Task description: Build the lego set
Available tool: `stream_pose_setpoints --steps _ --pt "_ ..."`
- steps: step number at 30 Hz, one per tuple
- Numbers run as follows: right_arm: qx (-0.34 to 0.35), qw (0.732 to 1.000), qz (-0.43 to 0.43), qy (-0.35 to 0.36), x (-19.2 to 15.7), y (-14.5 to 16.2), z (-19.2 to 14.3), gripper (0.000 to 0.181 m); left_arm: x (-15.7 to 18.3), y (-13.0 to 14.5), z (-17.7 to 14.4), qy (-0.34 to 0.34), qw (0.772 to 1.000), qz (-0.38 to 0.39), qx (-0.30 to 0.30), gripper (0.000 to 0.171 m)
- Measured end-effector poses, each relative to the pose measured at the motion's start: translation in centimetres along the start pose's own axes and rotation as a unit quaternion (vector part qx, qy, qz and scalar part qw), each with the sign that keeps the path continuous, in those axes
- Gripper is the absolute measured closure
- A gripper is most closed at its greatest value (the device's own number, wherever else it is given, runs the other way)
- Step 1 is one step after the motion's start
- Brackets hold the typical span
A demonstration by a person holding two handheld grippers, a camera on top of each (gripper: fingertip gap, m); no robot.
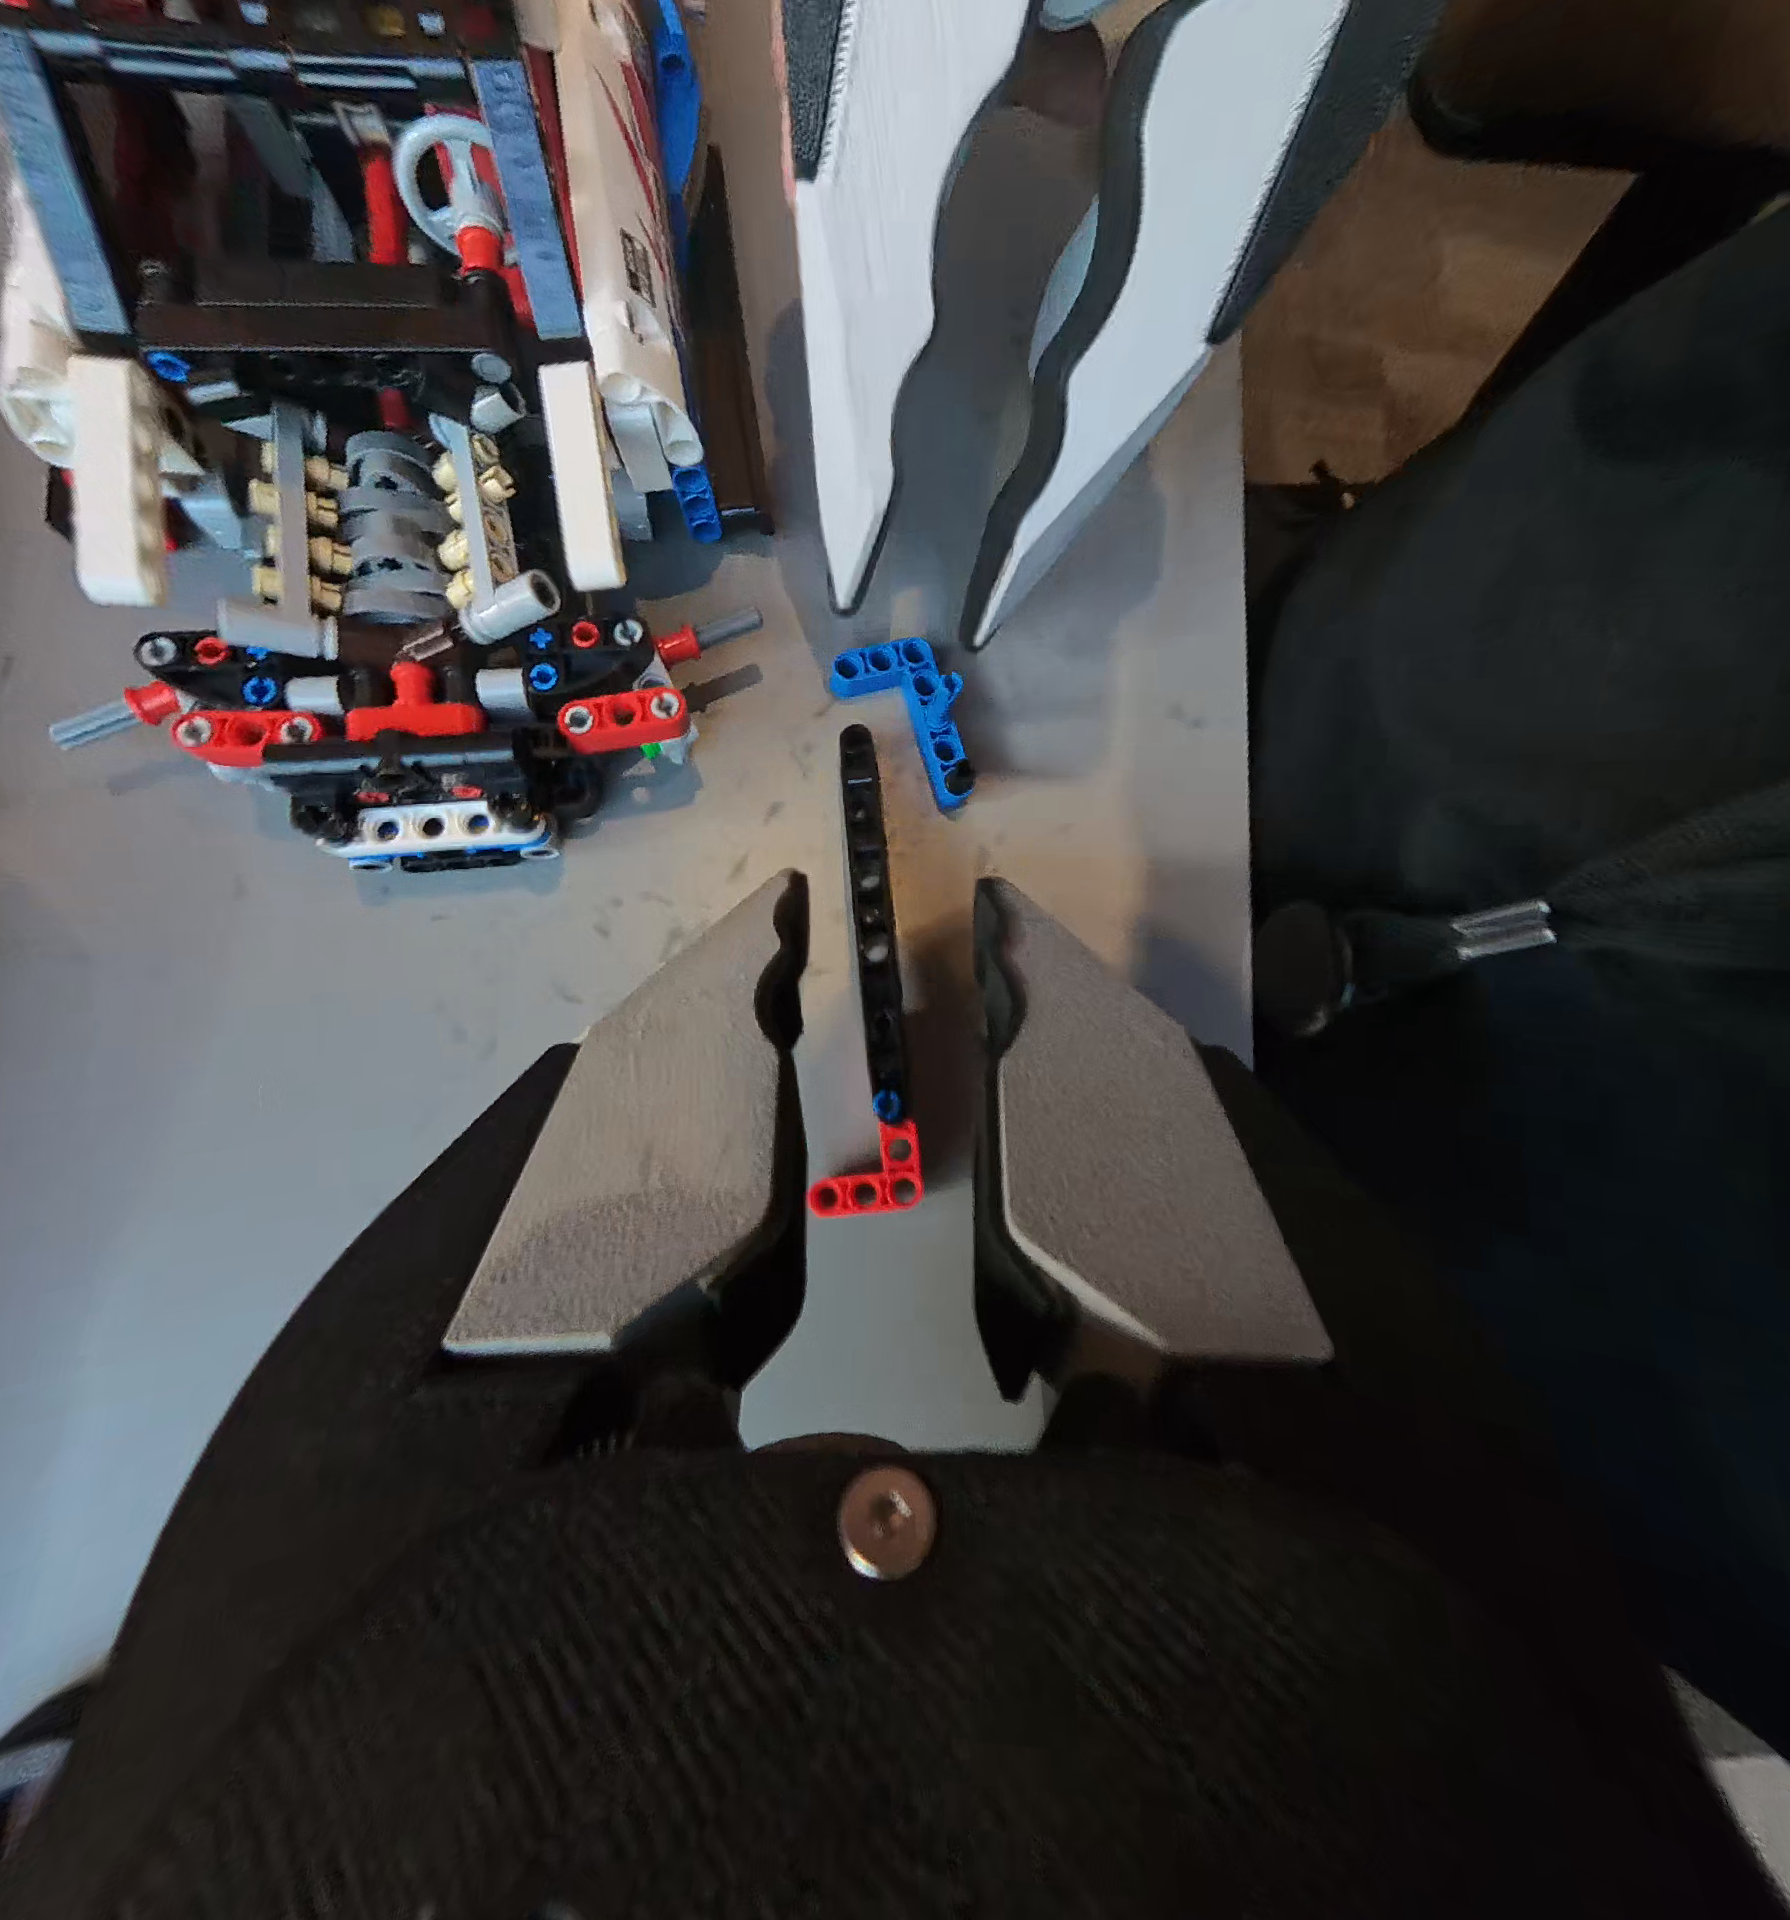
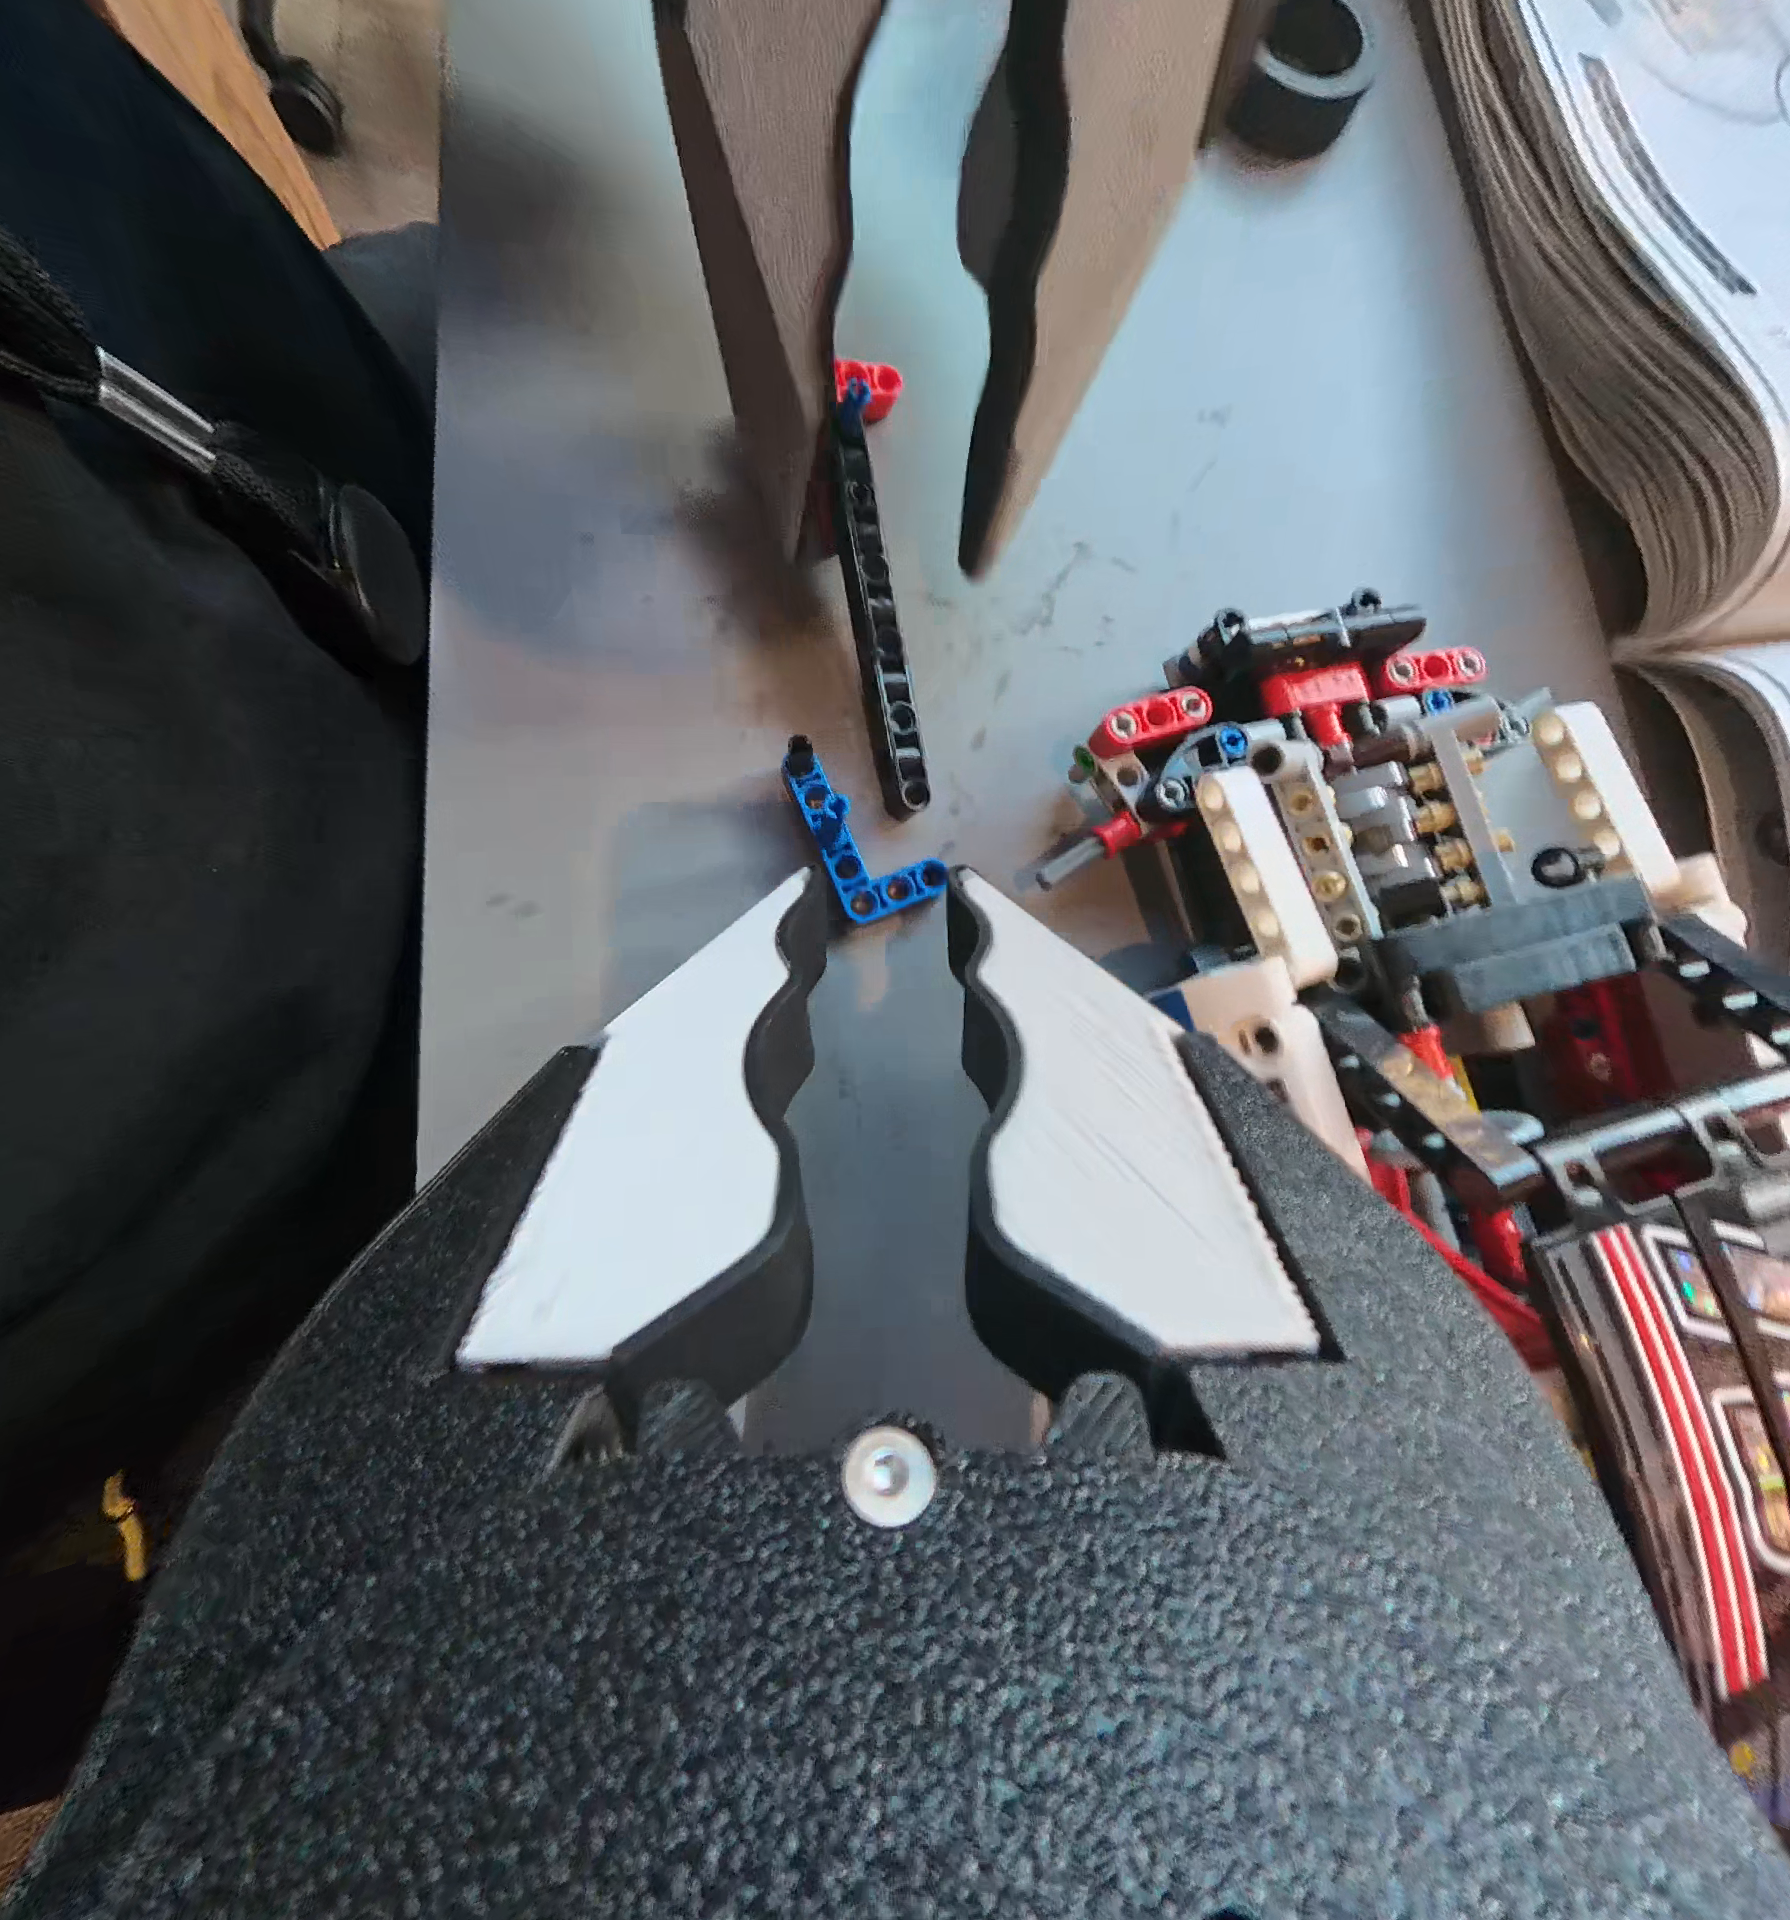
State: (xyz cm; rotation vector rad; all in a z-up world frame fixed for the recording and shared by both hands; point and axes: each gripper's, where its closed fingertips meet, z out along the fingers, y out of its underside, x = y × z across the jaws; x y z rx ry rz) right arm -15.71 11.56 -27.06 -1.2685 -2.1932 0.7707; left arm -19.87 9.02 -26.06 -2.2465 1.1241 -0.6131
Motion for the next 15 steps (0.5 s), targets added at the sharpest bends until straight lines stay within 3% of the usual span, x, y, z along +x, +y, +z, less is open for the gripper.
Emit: stream_pose_setpoints --steps 6,11,15 --pt "0.009 0.999 -0.03 -0.006 -0.5 -0.3 0.9 0.159 -0.4 1.3 2.0 -0.001 0.997 0.011 -0.076 0.141" --pt "0.011 0.999 -0.037 -0.013 -0.7 -0.1 1.4 0.171 0.0 1.6 2.2 0.006 0.997 0.019 -0.081 0.165" --pt "0.014 1.0 -0.02 -0.013 -0.9 0.0 1.6 0.174 0.1 1.7 2.1 0.01 0.998 0.015 -0.067 0.166"
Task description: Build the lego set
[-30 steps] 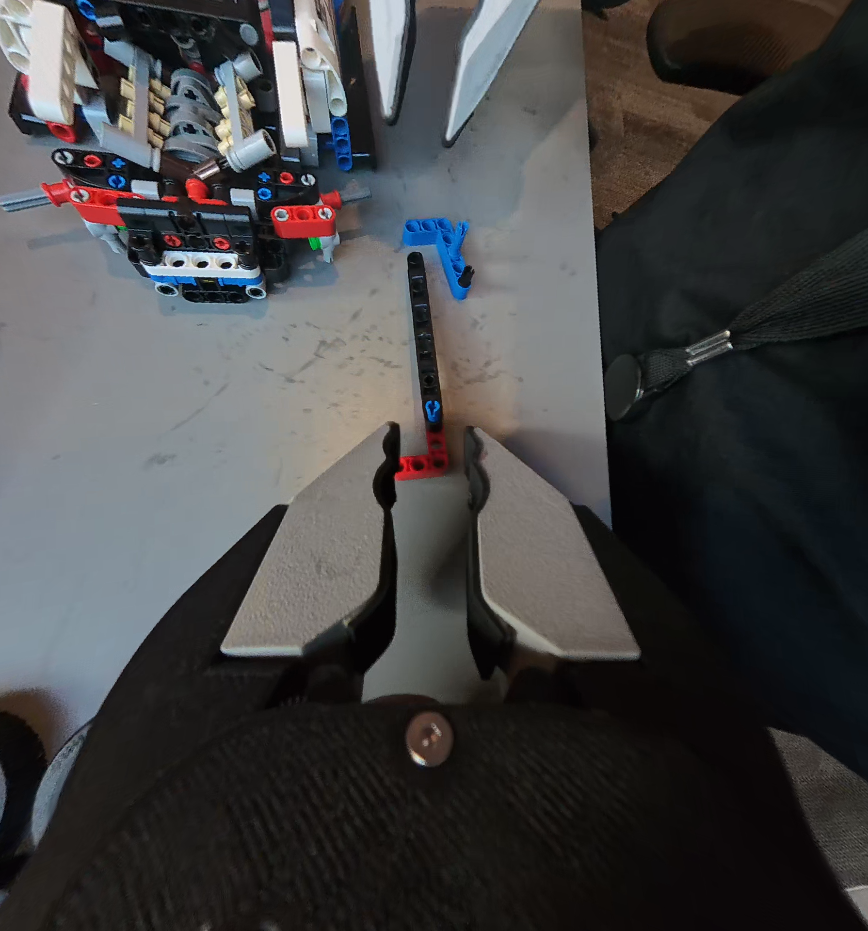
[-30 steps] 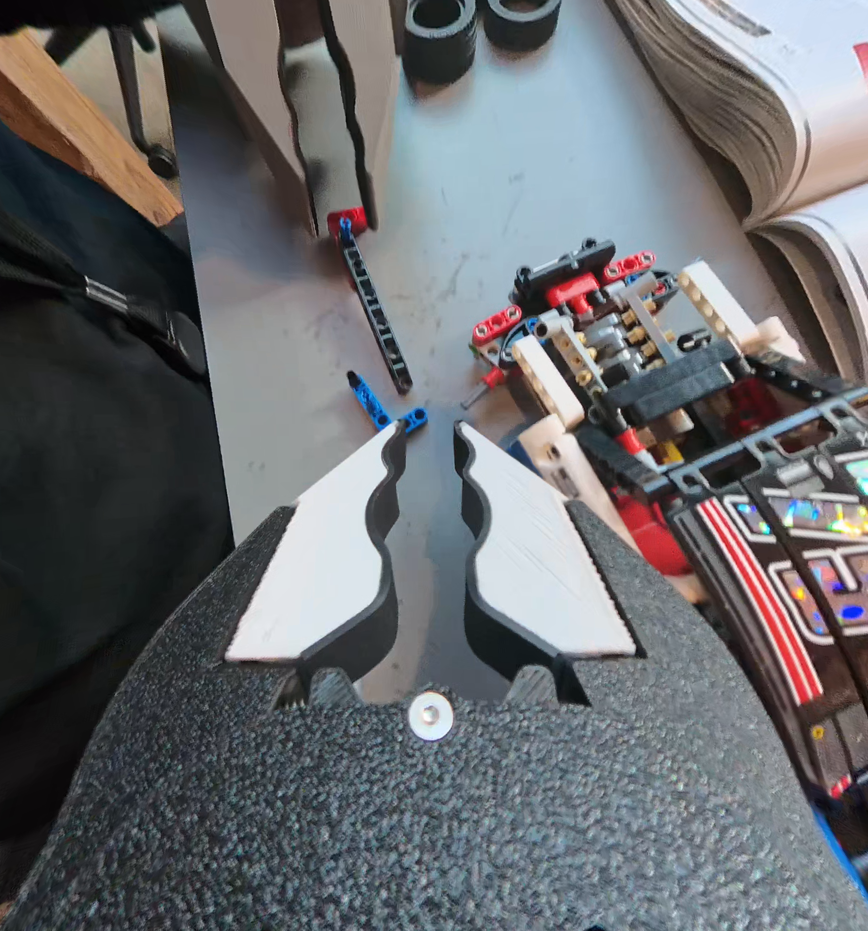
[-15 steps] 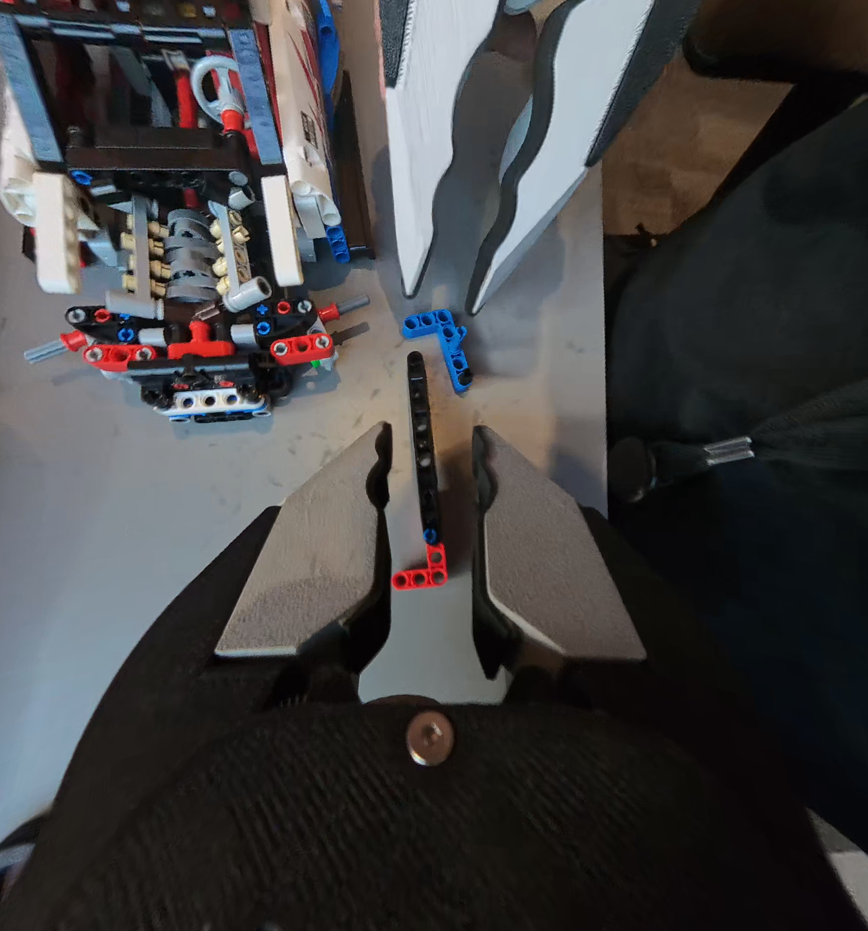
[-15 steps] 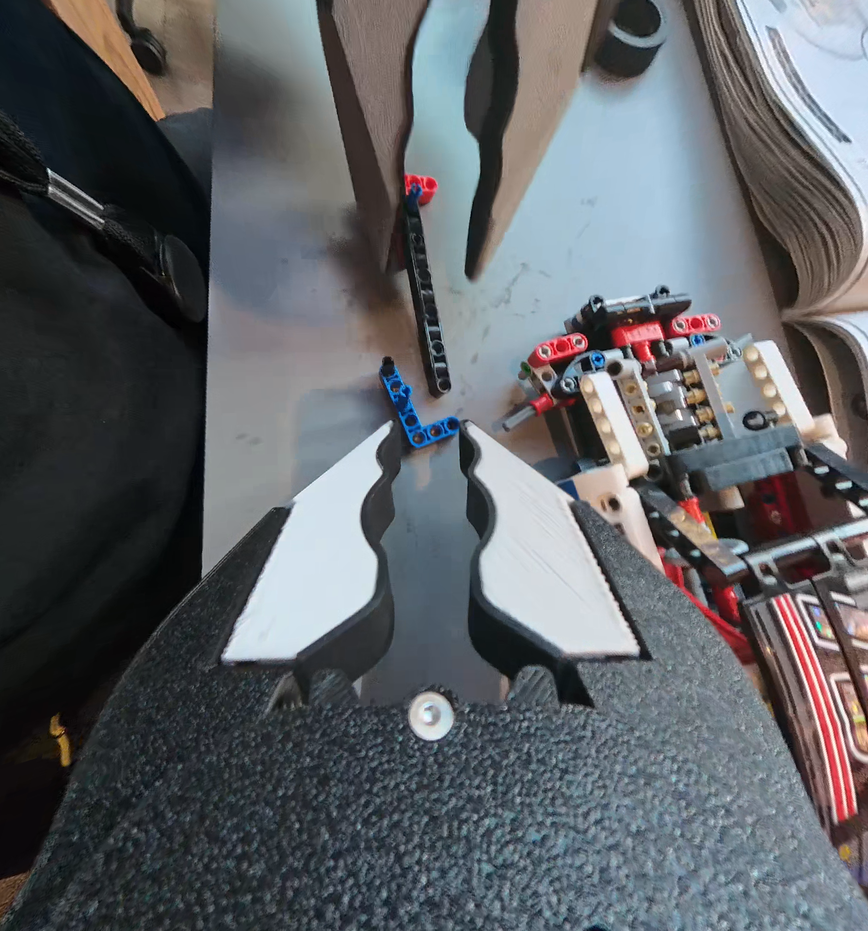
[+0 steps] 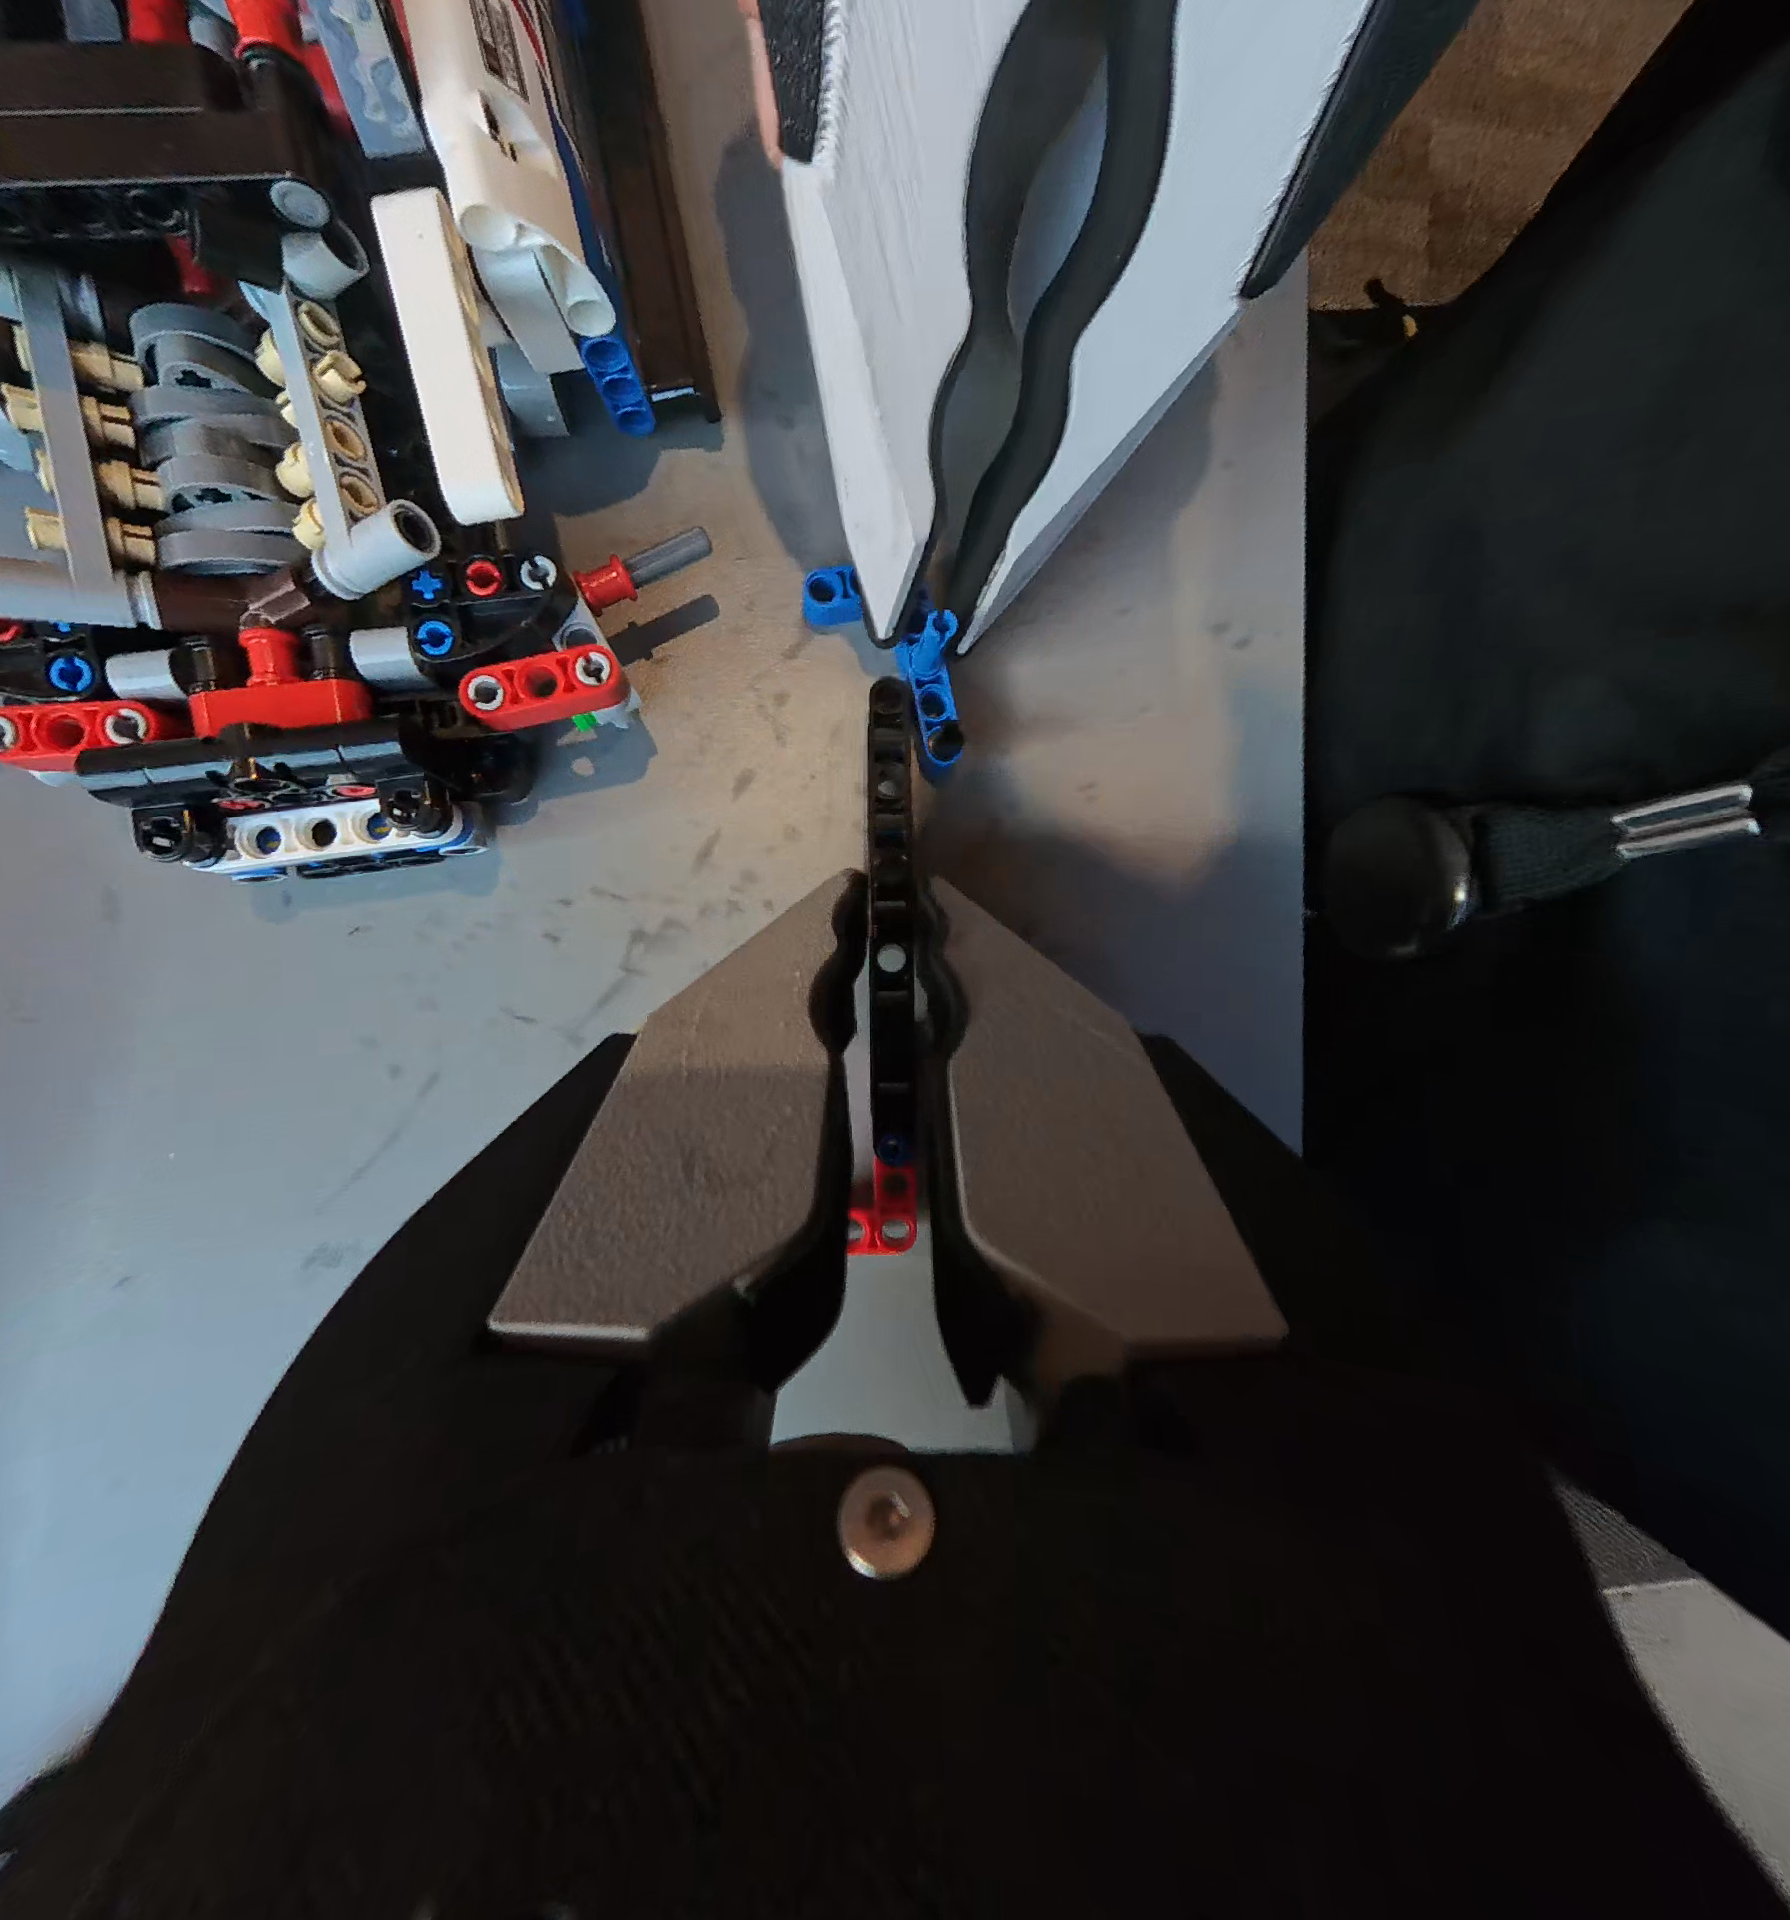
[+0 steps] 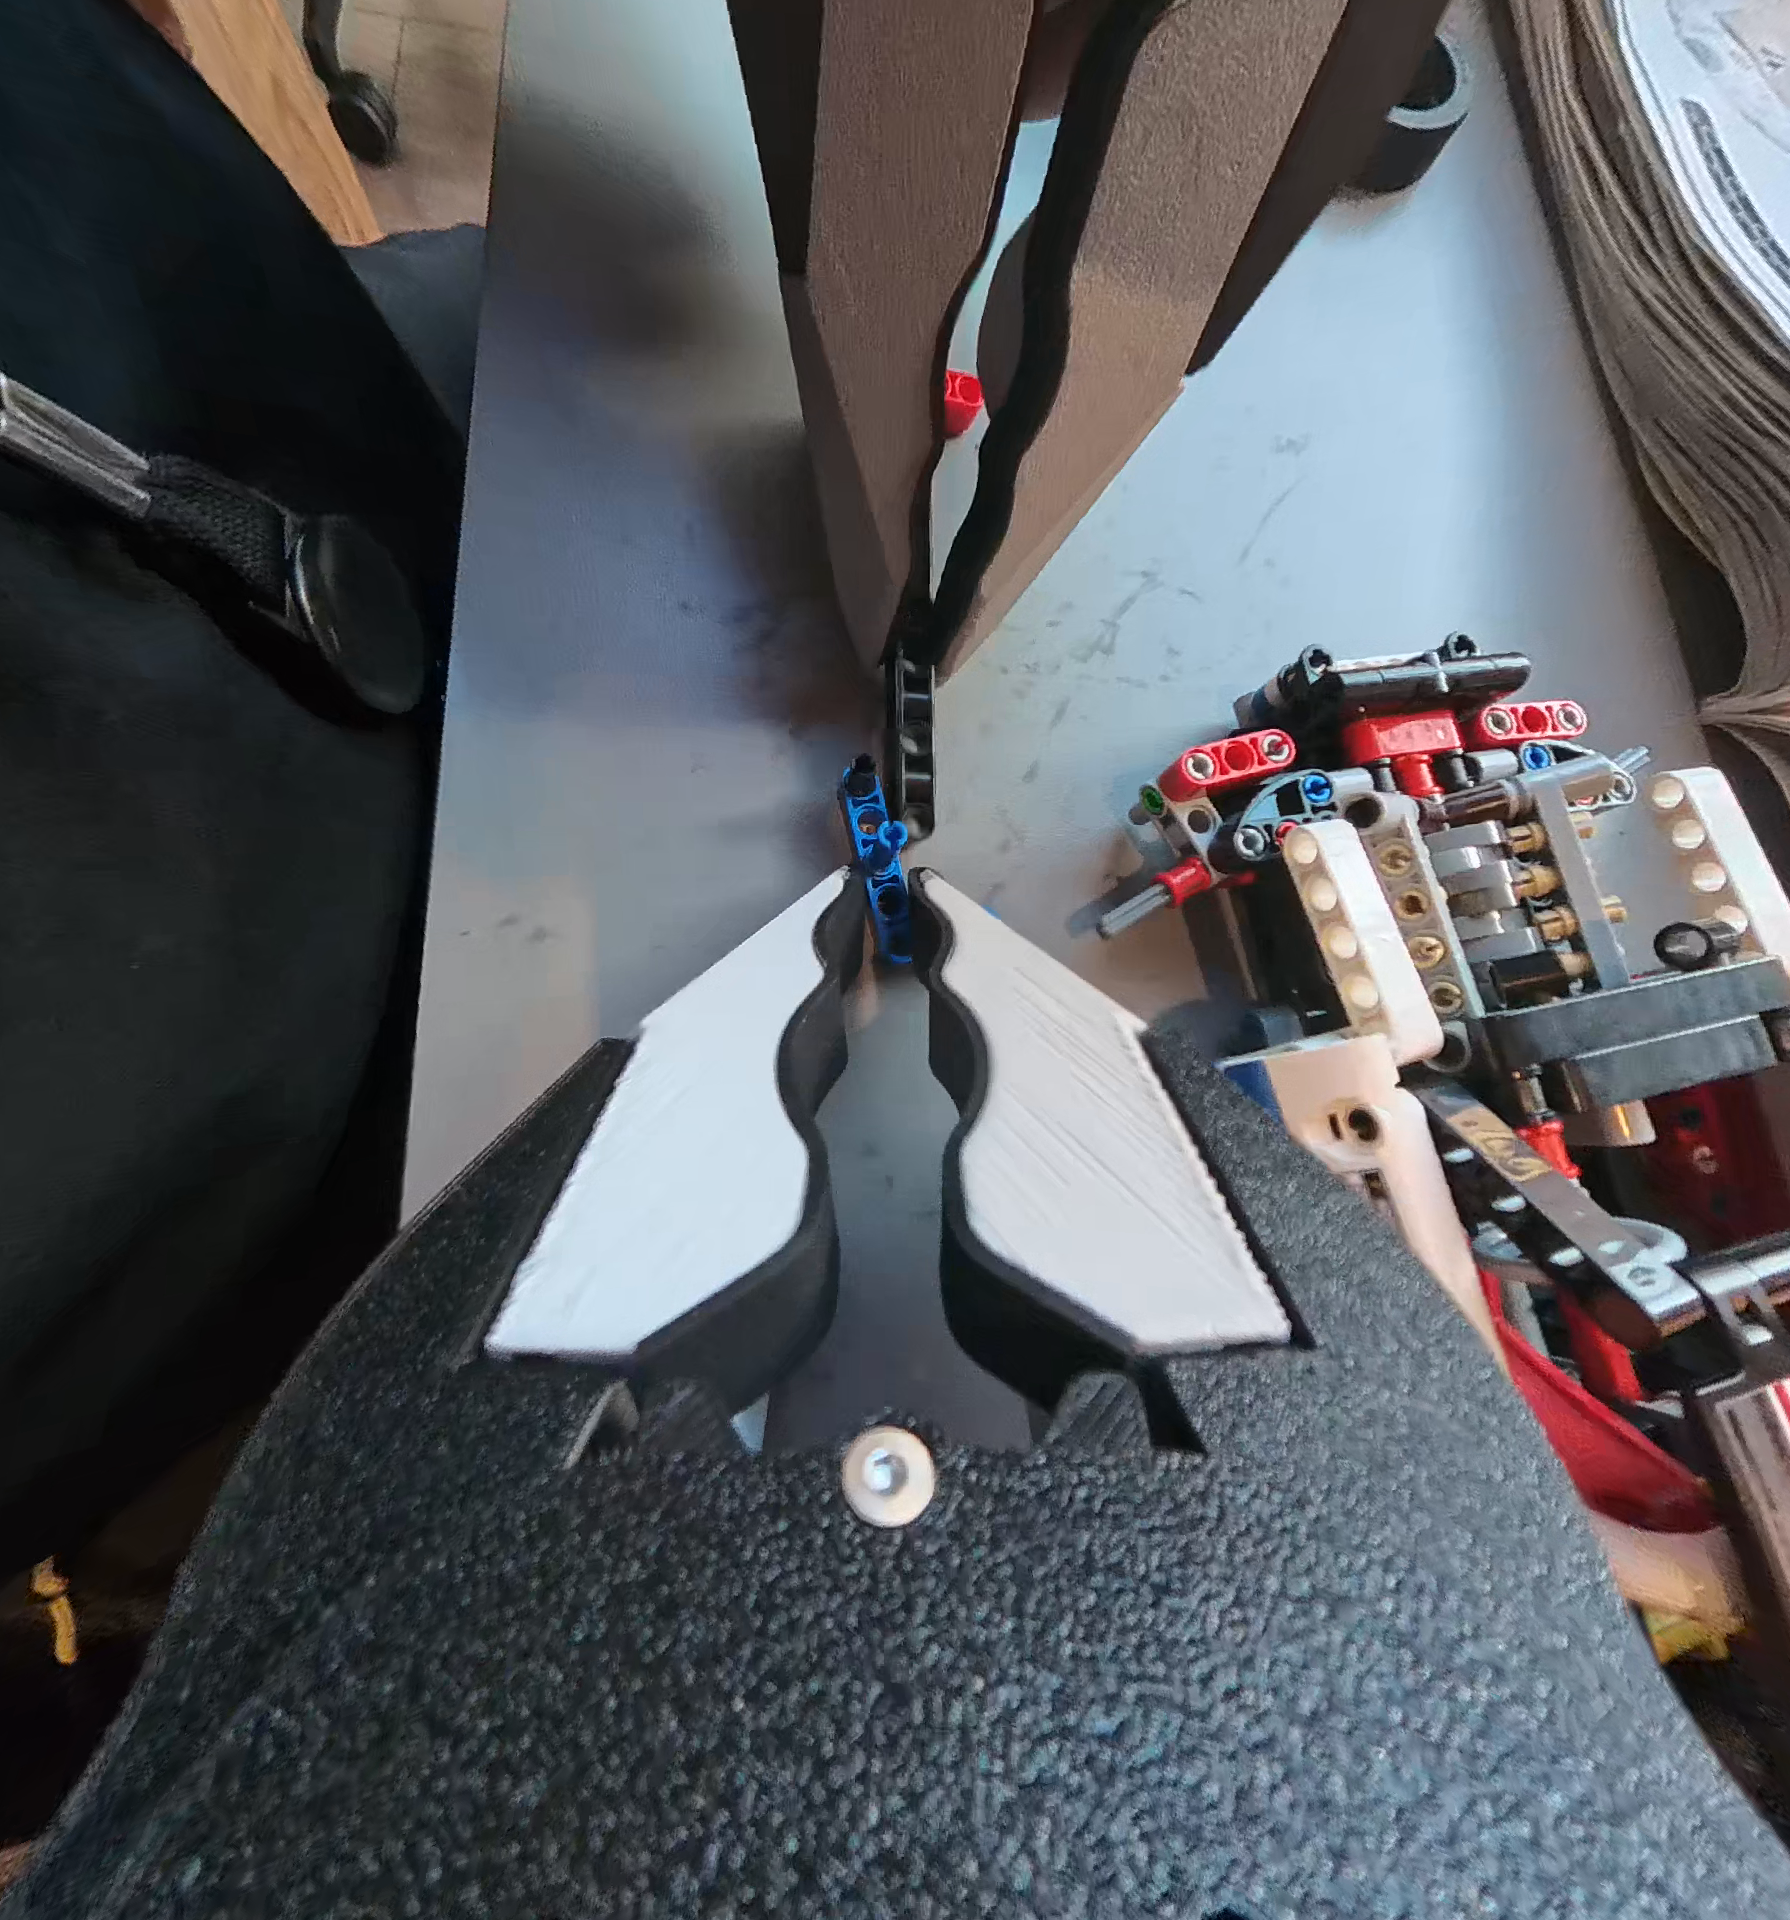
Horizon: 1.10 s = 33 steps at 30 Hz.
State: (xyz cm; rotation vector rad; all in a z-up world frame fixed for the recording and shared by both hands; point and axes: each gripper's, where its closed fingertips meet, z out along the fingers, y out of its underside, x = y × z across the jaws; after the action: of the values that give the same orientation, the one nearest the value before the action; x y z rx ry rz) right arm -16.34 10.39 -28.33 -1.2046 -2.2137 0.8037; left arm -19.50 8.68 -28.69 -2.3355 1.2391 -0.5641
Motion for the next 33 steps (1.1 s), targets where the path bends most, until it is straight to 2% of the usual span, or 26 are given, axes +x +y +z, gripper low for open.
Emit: stream_pose_setpoints --steps 8,15,26,33 --pt "-0.002 0.998 0.048 0.028 0.0 -0.2 0.2 0.174 0.2 -1.2 -0.7 0.012 0.998 -0.002 0.066 0.167" --pt "0.003 0.997 0.062 0.053 0.1 -0.3 0.8 0.174 0.4 -1.0 -0.9 -0.004 0.997 0.018 0.081 0.166" --pt "0.009 0.998 0.037 0.046 0.4 -0.5 1.0 0.174 0.6 -1.0 -1.7 -0.001 0.995 0.069 0.075 0.166" --pt "0.013 0.999 0.018 0.029 0.5 -0.8 1.2 0.174 0.4 -1.0 -1.4 0.003 0.996 0.072 0.058 0.166"
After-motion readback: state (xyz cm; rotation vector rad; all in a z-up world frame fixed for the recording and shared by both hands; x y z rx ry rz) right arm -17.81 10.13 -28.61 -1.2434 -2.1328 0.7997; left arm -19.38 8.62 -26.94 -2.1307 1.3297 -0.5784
